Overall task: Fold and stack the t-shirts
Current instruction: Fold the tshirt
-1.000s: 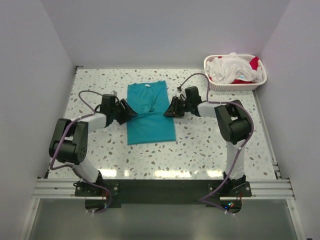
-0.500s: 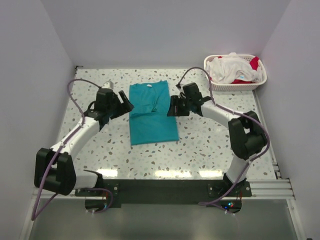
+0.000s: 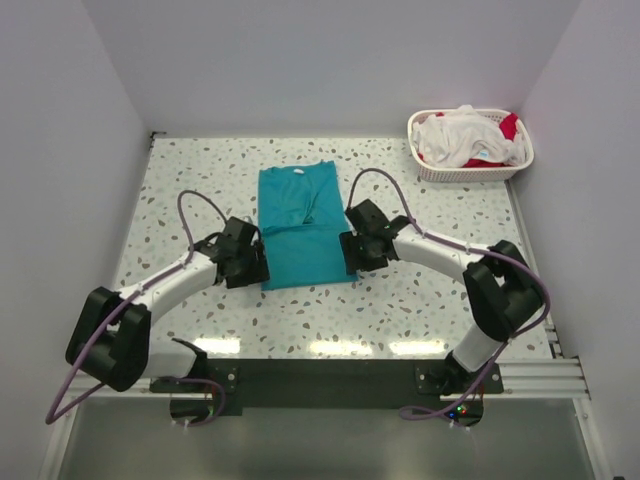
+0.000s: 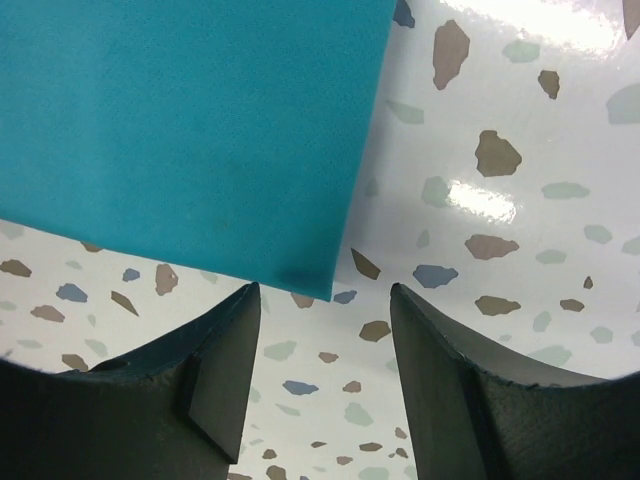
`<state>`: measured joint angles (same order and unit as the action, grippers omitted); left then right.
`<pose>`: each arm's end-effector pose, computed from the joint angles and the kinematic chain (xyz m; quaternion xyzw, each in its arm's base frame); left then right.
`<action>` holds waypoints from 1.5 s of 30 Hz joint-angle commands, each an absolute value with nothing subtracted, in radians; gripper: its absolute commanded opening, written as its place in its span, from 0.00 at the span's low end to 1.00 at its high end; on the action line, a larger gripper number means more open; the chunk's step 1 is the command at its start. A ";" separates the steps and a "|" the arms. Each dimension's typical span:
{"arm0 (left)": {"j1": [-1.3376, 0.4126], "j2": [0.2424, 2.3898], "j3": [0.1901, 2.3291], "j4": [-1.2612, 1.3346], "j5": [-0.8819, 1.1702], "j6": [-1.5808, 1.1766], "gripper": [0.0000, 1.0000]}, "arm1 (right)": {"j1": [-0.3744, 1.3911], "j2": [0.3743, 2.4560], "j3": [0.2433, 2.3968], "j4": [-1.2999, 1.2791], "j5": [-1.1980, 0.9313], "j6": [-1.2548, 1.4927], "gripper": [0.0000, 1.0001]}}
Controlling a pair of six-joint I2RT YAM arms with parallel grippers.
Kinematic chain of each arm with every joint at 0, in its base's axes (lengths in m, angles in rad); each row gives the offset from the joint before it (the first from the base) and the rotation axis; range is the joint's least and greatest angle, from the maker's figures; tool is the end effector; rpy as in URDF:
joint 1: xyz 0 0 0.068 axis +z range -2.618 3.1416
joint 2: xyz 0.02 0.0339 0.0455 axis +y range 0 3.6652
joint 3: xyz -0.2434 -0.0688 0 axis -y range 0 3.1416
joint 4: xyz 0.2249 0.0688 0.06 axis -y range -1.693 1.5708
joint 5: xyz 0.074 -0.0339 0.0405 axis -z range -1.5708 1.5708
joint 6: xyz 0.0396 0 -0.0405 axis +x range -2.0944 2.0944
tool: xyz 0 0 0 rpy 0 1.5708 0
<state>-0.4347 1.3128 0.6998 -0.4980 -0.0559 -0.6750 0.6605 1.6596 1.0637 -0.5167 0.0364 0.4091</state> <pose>0.2066 -0.0935 0.1668 -0.1230 0.9655 -0.0969 0.2079 0.2470 0.1901 0.1775 -0.1180 0.9665 0.1005 0.2044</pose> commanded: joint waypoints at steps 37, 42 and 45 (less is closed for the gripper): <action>-0.505 1.446 0.787 -0.538 -0.115 -0.670 0.63 | 0.772 1.835 1.023 -0.592 0.167 0.489 0.00; -0.528 1.482 0.818 -0.552 -0.129 -0.680 0.56 | 0.776 1.839 1.022 -0.586 0.166 0.488 0.00; -0.543 1.505 0.836 -0.571 -0.140 -0.681 0.51 | 0.776 1.838 1.020 -0.584 0.167 0.486 0.00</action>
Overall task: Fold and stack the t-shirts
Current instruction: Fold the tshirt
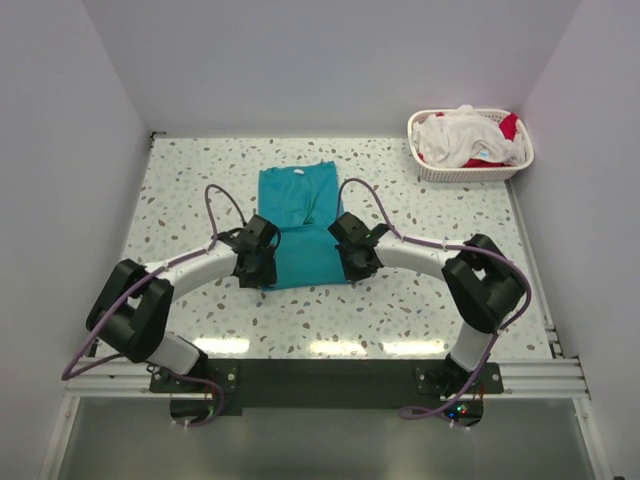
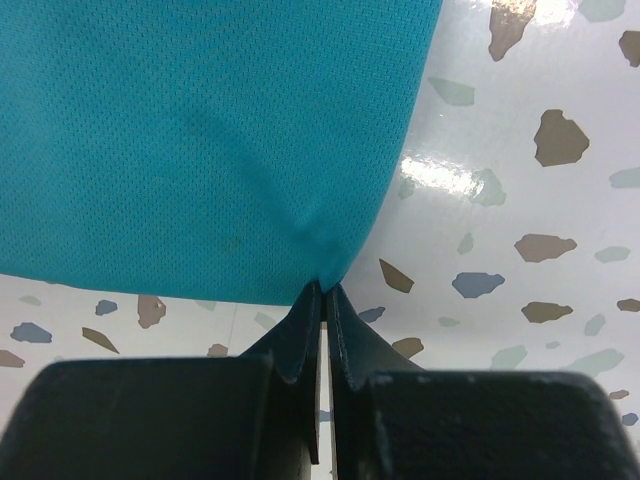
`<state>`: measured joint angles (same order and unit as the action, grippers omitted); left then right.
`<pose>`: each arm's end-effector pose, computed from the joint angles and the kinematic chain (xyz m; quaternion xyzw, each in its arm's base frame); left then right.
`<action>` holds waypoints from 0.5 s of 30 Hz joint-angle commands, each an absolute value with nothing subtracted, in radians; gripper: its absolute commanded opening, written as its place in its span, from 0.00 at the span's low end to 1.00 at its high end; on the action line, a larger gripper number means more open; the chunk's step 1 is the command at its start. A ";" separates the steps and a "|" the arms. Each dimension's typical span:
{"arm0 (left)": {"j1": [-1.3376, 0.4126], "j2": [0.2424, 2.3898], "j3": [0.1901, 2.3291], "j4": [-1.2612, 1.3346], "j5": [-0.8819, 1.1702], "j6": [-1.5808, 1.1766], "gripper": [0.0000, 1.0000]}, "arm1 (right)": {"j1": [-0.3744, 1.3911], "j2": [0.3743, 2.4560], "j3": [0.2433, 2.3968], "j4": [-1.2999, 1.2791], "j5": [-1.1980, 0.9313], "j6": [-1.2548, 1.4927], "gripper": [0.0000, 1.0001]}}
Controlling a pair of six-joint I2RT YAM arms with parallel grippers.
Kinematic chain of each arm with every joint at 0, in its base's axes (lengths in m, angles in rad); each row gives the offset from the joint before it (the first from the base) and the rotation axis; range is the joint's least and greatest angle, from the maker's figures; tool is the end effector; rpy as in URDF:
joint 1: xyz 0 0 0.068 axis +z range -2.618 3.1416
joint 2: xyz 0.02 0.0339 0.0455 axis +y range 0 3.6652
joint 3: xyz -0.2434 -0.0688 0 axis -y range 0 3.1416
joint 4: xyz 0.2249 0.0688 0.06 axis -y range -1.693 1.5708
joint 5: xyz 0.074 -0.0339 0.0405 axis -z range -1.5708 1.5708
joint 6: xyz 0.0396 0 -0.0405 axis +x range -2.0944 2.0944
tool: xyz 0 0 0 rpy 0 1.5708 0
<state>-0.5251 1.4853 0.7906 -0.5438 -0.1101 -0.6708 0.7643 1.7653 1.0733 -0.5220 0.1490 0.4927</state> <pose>0.2162 -0.1202 0.1510 -0.0808 0.9815 -0.0481 0.1670 0.2336 0.2158 0.1490 -0.1198 0.9742 0.0448 0.1862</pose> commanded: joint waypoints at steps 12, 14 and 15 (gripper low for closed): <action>-0.568 1.548 0.781 -0.607 -0.155 -0.701 0.23 | 0.778 1.810 1.026 -0.614 0.172 0.483 0.00; -0.572 1.555 0.770 -0.609 -0.149 -0.701 0.08 | 0.781 1.804 1.029 -0.630 0.178 0.480 0.00; -0.580 1.557 0.761 -0.609 -0.140 -0.701 0.00 | 0.784 1.795 1.029 -0.638 0.182 0.482 0.00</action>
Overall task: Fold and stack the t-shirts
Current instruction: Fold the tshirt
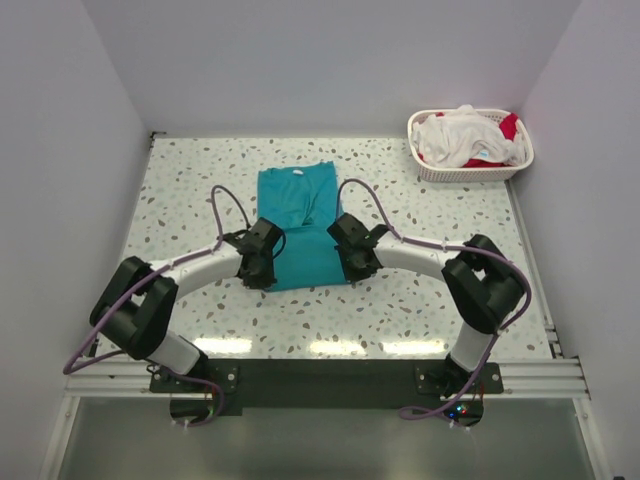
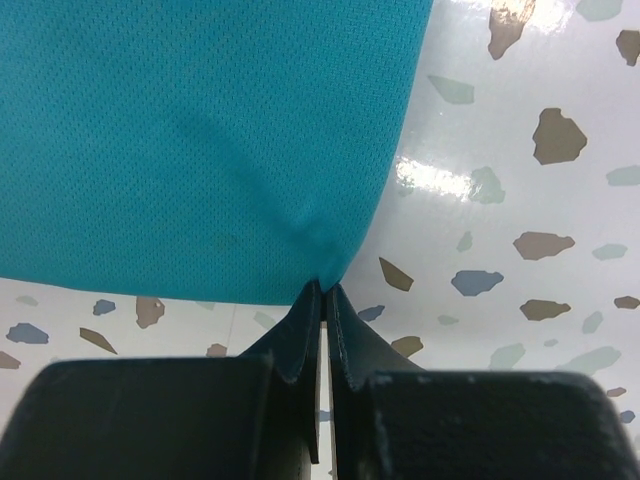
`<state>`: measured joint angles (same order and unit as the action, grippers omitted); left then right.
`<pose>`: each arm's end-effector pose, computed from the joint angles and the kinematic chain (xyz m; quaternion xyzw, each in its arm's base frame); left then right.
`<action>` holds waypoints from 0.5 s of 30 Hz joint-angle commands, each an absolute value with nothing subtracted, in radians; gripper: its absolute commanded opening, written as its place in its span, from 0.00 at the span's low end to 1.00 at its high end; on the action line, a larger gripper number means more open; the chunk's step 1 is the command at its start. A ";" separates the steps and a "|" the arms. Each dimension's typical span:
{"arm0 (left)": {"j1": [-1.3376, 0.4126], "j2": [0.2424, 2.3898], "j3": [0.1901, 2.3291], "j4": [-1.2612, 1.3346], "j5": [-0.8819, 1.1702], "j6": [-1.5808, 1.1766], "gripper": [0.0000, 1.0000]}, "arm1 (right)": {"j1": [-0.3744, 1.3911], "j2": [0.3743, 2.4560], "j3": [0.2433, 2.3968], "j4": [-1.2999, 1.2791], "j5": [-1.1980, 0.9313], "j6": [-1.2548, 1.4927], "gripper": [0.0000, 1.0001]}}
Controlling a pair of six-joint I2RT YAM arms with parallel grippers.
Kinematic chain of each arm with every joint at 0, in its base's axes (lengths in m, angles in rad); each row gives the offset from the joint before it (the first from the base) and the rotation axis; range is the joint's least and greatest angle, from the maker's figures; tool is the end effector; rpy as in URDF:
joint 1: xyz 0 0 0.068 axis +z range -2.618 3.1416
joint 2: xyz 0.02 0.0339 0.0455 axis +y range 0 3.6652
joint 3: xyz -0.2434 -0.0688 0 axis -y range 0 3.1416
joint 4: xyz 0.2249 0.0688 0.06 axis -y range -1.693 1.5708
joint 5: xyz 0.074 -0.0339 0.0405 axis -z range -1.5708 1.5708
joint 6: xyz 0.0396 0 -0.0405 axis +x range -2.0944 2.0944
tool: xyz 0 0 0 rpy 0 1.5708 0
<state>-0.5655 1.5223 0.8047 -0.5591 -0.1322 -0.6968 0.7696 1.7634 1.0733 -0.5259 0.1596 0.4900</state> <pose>0.2138 -0.1295 0.1455 -0.0744 0.9843 -0.0335 0.1566 0.2324 0.2164 0.1494 -0.1228 0.9736 0.0402 0.1884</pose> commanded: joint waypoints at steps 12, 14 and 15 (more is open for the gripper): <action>-1.152 1.183 0.563 -0.851 0.110 -1.141 0.00 | 1.130 1.359 0.911 -1.106 0.089 0.669 0.00; -1.237 1.115 0.563 -0.915 0.136 -1.233 0.00 | 1.149 1.266 0.919 -1.191 0.066 0.703 0.00; -1.244 1.097 0.566 -0.932 0.146 -1.247 0.00 | 1.152 1.246 0.926 -1.218 0.055 0.704 0.00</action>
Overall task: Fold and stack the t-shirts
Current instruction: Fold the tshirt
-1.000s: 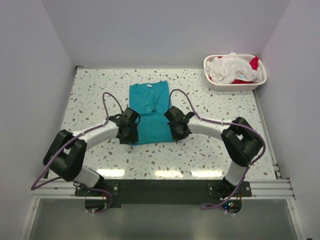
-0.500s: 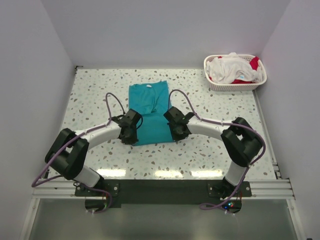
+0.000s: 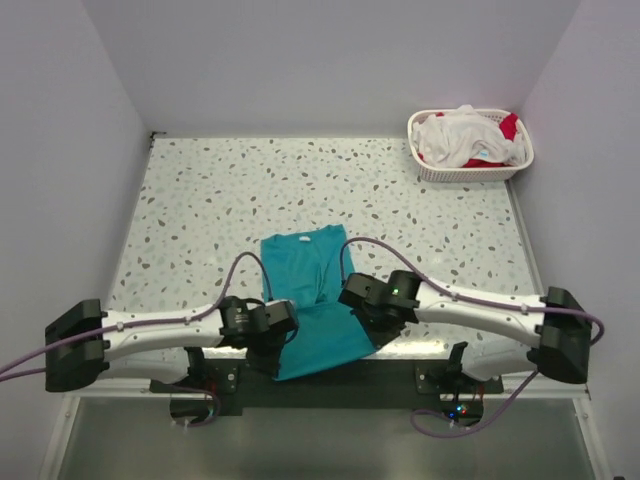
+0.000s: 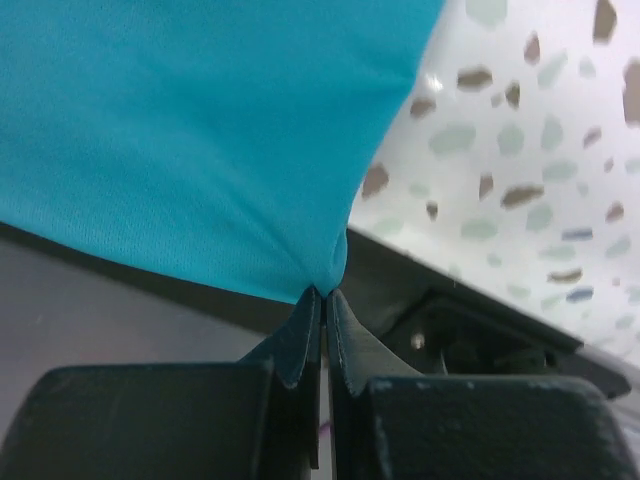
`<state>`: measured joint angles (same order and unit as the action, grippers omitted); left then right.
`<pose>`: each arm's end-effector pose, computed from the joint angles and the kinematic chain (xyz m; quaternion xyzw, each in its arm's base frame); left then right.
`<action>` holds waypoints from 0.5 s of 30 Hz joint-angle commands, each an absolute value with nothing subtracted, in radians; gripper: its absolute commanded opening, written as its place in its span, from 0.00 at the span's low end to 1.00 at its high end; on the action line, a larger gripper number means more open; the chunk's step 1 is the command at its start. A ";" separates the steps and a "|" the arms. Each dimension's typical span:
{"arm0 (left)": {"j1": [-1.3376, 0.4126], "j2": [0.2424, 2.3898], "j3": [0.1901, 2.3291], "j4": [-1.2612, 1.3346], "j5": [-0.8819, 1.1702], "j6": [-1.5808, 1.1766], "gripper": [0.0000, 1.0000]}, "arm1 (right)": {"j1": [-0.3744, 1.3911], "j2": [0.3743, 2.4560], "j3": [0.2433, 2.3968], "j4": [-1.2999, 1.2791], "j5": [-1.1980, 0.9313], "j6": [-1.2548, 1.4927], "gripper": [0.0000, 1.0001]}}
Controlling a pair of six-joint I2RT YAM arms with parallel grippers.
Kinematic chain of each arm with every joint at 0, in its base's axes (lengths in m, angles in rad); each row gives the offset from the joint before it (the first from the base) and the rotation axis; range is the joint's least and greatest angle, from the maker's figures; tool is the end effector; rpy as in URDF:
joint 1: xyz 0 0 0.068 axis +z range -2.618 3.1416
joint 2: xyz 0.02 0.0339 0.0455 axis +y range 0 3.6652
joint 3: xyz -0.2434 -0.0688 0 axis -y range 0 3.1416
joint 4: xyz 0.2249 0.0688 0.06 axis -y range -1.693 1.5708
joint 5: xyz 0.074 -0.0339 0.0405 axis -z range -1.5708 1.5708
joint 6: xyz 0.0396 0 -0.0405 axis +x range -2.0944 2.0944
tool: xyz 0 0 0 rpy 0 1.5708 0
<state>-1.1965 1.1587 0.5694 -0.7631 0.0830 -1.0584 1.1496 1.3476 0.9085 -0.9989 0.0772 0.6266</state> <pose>0.0582 -0.1570 0.1506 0.0730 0.9905 -0.1161 0.0095 0.0887 0.1906 0.1971 -0.2553 0.9638 0.0271 0.0717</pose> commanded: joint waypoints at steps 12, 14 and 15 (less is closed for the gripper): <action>-0.924 1.144 0.977 -1.135 -0.024 -0.910 0.00 | 1.045 1.318 1.342 -1.356 0.249 0.578 0.00; -0.866 1.164 1.008 -1.117 -0.026 -0.861 0.00 | 1.022 1.357 1.385 -1.345 0.236 0.543 0.00; -0.844 1.170 1.018 -1.109 -0.018 -0.844 0.00 | 1.002 1.373 1.399 -1.344 0.233 0.532 0.00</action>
<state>-0.9043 1.1534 0.9680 -1.0546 0.0189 -0.9592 1.0344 1.3365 1.3323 -1.3006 0.2089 0.5983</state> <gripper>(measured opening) 0.027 0.018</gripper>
